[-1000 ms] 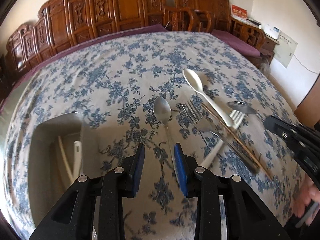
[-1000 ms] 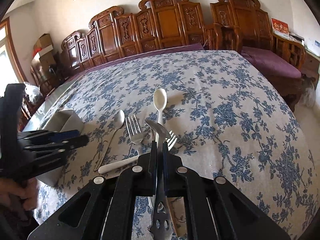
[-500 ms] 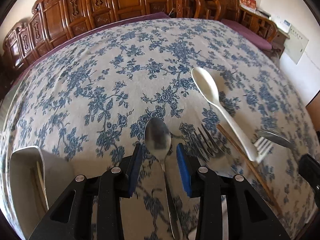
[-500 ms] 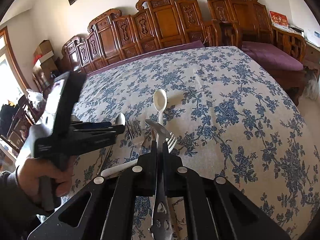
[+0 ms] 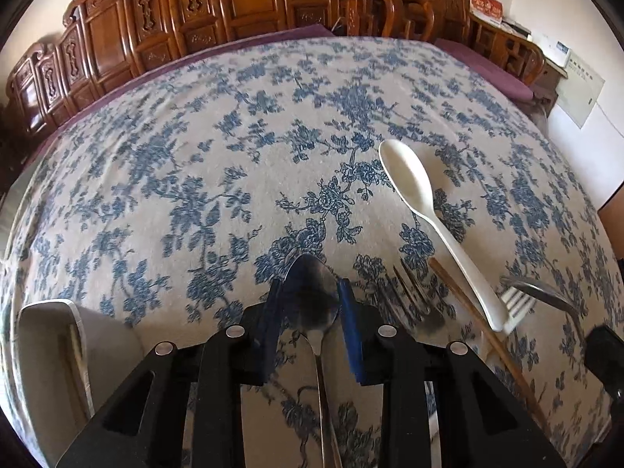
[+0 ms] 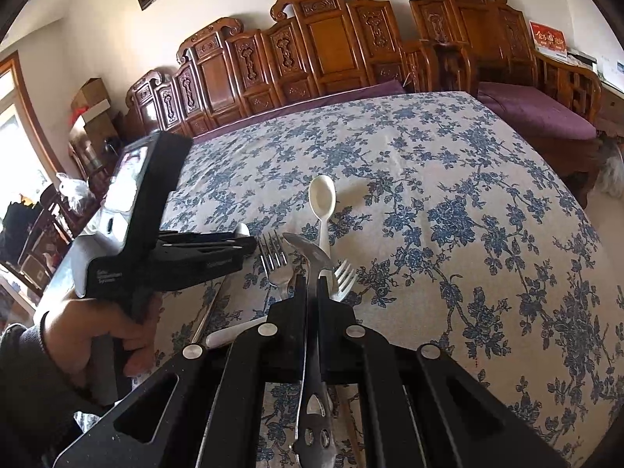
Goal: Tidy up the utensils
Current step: 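Grasp a metal spoon with the left gripper while the right gripper holds the knife, then lower the metal spoon into the tray with the left gripper while the right lowers the knife in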
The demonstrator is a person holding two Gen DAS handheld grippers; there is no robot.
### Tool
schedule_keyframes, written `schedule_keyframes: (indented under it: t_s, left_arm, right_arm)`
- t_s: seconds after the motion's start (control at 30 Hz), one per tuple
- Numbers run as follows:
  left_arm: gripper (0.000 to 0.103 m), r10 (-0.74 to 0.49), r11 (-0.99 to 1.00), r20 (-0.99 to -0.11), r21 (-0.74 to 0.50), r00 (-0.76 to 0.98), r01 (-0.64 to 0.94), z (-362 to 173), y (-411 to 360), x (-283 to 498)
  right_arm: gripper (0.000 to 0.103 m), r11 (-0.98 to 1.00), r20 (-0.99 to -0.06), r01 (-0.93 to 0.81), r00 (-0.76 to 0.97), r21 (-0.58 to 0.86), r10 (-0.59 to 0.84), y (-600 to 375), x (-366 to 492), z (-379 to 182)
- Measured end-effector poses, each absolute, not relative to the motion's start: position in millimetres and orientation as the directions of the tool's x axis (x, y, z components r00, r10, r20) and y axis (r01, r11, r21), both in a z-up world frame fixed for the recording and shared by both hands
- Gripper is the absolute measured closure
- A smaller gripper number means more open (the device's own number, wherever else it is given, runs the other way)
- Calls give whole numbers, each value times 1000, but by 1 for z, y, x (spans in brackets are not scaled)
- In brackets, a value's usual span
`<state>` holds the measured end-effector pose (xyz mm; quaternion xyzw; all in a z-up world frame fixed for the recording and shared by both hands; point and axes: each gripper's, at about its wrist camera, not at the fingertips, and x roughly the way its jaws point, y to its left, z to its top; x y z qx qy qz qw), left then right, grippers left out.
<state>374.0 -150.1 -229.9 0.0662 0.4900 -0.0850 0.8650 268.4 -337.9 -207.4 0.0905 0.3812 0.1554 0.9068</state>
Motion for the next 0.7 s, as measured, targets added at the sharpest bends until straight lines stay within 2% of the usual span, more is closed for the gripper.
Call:
schedule_keyframes:
  t_s: [0.7]
  left_arm:
    - [77, -196, 967, -750, -41, 632, 250, -150, -125, 303]
  right_arm:
    - [97, 929, -615, -285, 696, 237, 371, -313, 250, -186]
